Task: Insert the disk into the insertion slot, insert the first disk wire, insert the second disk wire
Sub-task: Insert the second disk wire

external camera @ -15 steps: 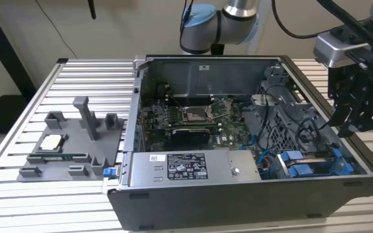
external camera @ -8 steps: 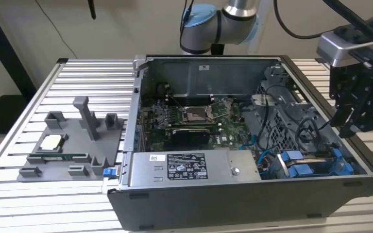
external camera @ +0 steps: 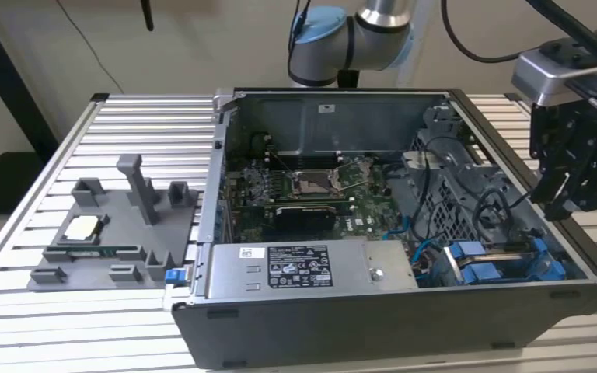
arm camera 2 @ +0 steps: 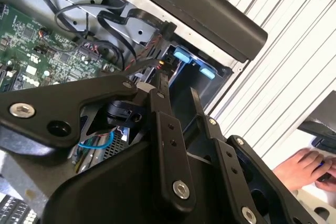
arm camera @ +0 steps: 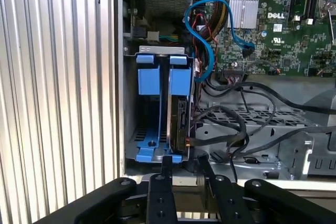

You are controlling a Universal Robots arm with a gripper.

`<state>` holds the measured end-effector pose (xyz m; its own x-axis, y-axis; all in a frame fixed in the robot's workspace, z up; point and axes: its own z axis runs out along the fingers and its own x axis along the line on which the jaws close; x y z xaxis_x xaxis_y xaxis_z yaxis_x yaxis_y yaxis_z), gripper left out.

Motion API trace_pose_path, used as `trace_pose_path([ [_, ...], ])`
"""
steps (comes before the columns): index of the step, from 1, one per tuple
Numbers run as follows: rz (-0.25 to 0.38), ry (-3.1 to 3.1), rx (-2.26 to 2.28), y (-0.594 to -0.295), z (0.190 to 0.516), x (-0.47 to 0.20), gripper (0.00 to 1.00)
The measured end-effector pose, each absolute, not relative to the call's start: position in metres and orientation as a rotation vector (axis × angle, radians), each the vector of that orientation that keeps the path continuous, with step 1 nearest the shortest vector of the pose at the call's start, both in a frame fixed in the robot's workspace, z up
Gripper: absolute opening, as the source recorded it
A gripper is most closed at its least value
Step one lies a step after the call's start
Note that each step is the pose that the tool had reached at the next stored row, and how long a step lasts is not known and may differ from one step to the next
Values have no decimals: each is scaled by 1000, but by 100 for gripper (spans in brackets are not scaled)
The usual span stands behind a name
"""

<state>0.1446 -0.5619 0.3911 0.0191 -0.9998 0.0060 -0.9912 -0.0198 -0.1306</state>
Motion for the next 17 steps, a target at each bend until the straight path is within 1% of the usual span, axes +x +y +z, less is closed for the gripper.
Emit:
trace_pose_path([
  [10, -125, 2146, -2188, -562, 391, 153, 33],
  [17, -122, 2148, -2191, -562, 391, 154, 33],
])
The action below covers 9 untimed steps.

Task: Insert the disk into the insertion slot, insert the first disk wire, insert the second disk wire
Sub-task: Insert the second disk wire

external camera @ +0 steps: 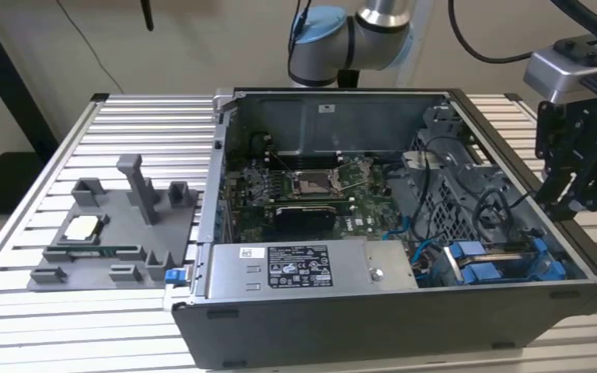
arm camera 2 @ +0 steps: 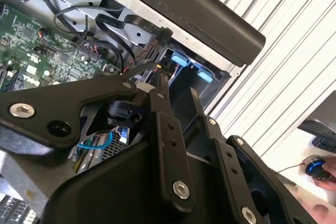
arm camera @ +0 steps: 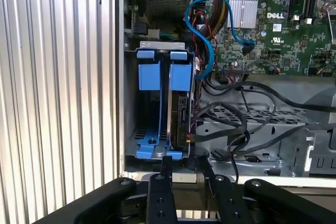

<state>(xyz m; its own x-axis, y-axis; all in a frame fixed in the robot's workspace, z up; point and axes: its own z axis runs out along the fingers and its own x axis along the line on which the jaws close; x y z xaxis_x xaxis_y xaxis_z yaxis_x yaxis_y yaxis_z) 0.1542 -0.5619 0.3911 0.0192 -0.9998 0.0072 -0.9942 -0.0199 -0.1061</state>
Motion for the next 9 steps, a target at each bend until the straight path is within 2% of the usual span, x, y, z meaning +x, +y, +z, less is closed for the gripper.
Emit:
trace_pose_path([
  [9, -123, 2149, -2191, -562, 391, 154, 33],
])
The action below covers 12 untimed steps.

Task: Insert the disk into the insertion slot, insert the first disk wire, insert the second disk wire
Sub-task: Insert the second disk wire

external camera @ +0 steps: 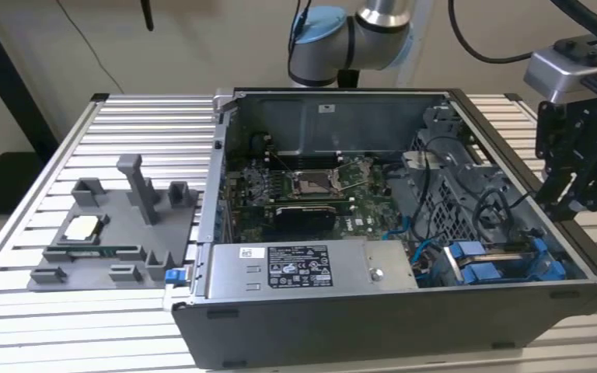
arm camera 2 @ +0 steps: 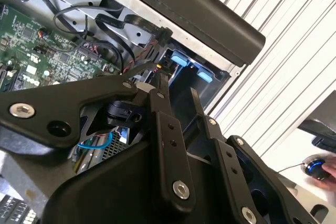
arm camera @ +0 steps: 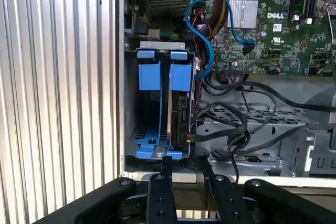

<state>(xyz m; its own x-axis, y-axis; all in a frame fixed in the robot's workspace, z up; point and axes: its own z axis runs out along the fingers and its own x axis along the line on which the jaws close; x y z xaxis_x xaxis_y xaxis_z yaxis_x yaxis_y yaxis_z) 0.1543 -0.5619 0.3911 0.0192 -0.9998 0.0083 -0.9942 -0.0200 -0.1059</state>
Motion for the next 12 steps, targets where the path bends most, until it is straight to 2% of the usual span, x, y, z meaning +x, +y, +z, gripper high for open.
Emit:
trace_pose_path([
  [12, -103, 2154, -2197, -554, 385, 165, 33],
])
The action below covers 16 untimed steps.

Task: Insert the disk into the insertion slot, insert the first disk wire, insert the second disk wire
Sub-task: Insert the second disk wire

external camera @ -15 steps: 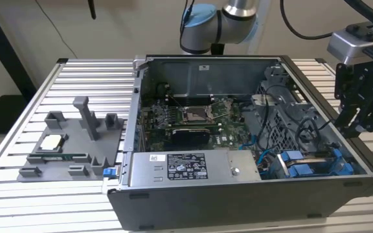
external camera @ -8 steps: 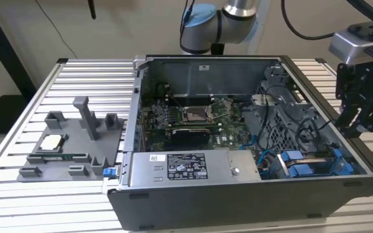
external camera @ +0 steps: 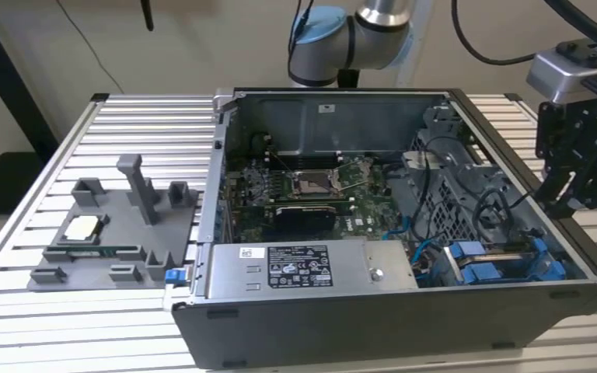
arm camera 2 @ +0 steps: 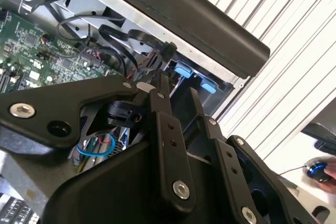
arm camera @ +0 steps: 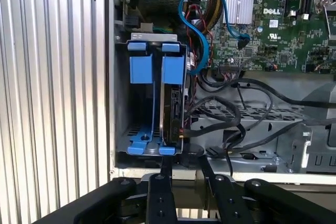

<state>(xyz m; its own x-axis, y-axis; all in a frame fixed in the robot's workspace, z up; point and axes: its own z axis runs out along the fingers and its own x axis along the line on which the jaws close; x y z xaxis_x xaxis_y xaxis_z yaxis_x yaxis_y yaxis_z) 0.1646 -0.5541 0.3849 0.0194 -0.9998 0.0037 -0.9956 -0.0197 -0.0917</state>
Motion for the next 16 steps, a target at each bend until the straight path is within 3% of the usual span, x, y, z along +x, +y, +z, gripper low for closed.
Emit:
trace_pose_path([
  [16, -80, 2157, -2199, -553, 382, 170, 33],
])
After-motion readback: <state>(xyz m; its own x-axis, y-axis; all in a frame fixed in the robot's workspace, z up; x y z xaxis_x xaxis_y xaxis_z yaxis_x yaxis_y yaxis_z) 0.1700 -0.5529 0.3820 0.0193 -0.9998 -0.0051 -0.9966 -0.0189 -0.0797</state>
